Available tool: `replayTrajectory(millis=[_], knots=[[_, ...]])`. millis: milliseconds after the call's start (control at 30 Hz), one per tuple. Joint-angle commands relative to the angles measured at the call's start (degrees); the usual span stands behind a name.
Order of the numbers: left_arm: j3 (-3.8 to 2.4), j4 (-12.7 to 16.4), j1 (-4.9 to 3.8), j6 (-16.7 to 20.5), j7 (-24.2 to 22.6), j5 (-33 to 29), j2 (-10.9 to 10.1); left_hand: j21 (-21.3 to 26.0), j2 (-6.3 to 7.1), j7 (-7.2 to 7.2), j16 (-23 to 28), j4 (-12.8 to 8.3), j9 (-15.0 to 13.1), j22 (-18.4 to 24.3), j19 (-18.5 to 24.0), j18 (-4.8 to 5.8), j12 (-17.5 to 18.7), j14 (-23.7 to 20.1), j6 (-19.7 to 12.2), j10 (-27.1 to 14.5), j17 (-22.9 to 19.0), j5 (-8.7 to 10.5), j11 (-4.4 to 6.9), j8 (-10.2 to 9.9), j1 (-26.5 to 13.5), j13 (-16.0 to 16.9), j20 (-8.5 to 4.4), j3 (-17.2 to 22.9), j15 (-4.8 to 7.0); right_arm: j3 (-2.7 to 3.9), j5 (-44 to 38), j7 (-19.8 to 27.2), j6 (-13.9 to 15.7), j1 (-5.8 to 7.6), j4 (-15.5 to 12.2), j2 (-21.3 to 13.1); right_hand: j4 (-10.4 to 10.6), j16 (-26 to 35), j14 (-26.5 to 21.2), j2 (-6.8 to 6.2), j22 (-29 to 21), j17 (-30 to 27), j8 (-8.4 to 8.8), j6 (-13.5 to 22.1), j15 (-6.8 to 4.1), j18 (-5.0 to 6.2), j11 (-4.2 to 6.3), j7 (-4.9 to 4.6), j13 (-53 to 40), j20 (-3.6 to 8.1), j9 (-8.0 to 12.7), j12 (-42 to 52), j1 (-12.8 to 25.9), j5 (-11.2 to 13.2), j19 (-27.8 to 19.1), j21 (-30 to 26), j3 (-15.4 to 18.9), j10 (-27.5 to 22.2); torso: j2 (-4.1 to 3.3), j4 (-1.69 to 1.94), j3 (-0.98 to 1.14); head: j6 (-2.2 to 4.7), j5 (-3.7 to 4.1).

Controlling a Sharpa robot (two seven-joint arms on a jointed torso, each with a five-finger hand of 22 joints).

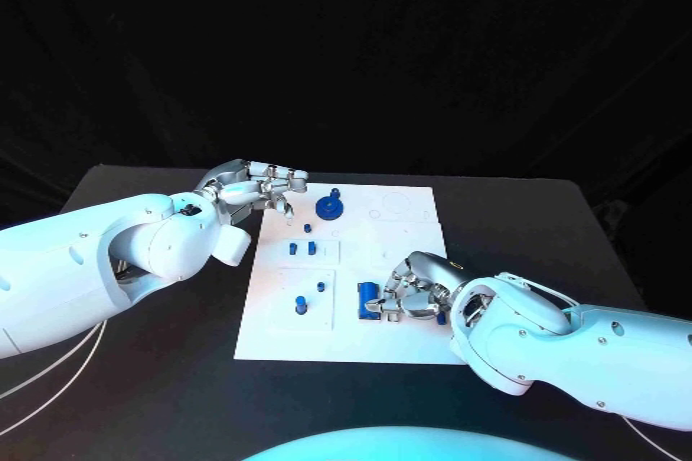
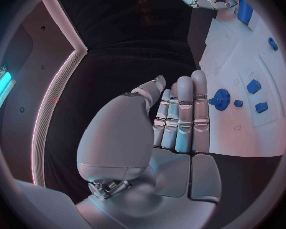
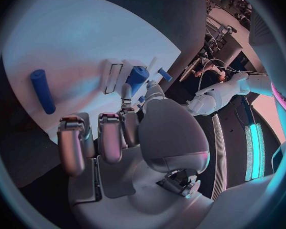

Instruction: Assemble the parts on the task board

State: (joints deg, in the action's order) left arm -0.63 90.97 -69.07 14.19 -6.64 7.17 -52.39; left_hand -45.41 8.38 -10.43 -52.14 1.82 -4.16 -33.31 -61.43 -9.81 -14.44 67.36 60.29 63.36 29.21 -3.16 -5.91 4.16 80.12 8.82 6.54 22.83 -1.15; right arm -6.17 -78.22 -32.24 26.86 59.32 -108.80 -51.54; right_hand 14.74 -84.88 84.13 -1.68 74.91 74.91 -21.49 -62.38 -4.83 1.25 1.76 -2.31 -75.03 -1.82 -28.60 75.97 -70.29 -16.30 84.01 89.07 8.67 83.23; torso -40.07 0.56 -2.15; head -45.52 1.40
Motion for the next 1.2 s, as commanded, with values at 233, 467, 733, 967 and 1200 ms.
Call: replayTrajectory(millis=[233,467,733,967,1200], knots=[[-0.03,0.09,-0.03,-0.91,-0.18,-0.1,0.04,0.33,-0.37,0.08,0.38,0.0,0.05,0.06,-0.22,-0.76,-0.19,0.01,-0.33,-0.36,-0.06,0.23,-0.17,0.33,-0.24,0.07,0.01,-0.46,-0.36,-0.03,-3.41,-0.95,0.44,-0.07,0.16,-0.38,-0.48,-0.26,4.08,0.51,14.94,6.14,-0.28,-0.01,-0.38,-1.14,0.12,0.21,-4.87,0.51,-0.1,0.66,-0.92,-0.37,5.78,0.44,-0.09,0.65,-0.04,-0.01,0.03,0.05,-0.01],[-0.02,0.09,-0.03,-0.9,-0.18,-0.1,-0.02,0.33,-0.37,0.08,0.38,0.0,0.05,0.06,-0.22,-0.76,-0.19,0.01,-0.33,-0.36,-0.06,0.23,-0.17,0.33,-0.24,0.07,0.01,-0.46,-0.36,-0.03,-3.01,-0.17,0.07,-0.07,-0.2,-0.49,-0.32,-0.24,4.07,0.4,14.94,6.1,-0.27,-0.01,-0.39,-1.13,0.1,0.16,-4.86,0.52,-0.11,0.62,-0.74,-0.44,5.77,0.42,0.18,0.65,-0.06,0.03,0.04,-0.06,-0.03],[0.0,0.09,-0.02,-0.83,-0.25,-0.1,-0.07,0.33,-0.37,0.08,0.38,0.0,0.05,0.06,-0.22,-0.76,-0.19,0.01,-0.33,-0.36,-0.06,0.23,-0.17,0.33,-0.24,0.07,0.01,-0.46,-0.36,-0.03,-2.65,1.01,0.75,-0.05,-0.52,-1.77,-0.3,-0.09,4.01,0.41,14.8,5.84,-0.19,0.13,-0.37,-1.03,0.07,0.13,-4.45,0.52,-0.1,0.03,-0.84,-0.55,5.58,-0.03,0.32,0.38,0.03,-0.07,0.06,-0.02,-0.08],[0.01,0.11,-0.02,-0.65,-0.56,-0.12,-0.15,0.33,-0.37,0.08,0.38,0.0,0.05,0.06,-0.22,-0.76,-0.19,0.01,-0.33,-0.36,-0.06,0.23,-0.17,0.33,-0.24,0.07,0.01,-0.46,-0.36,-0.02,-1.99,7.79,0.4,0.99,-1.56,-6.3,-2.31,0.22,3.89,2.5,14.45,5.38,1.95,2.02,-0.11,-0.76,-0.37,-0.44,-4.03,0.37,0.92,-0.89,-6.14,-0.9,5.04,-1.22,-1.33,-0.19,0.17,-0.19,0.02,0.16,0.59],[0.04,0.23,-0.02,-0.58,-0.74,-0.17,-0.27,0.42,-0.48,0.08,0.38,0.02,0.05,0.13,-0.28,-0.77,-0.26,0.01,-0.37,-0.42,-0.1,0.23,-0.17,0.37,-0.22,0.08,0.02,-0.52,-0.36,-0.07,-5.46,7.53,-1.25,1.5,-2.34,-11.83,-2.37,0.08,3.95,2.64,14.6,5.68,4.1,2.15,0.35,-0.88,-0.86,-1.1,-4.12,-0.01,2.26,-0.94,-7.11,1.01,5.26,-0.71,-1.48,-0.15,0.25,-0.45,0.0,0.18,1.79]])
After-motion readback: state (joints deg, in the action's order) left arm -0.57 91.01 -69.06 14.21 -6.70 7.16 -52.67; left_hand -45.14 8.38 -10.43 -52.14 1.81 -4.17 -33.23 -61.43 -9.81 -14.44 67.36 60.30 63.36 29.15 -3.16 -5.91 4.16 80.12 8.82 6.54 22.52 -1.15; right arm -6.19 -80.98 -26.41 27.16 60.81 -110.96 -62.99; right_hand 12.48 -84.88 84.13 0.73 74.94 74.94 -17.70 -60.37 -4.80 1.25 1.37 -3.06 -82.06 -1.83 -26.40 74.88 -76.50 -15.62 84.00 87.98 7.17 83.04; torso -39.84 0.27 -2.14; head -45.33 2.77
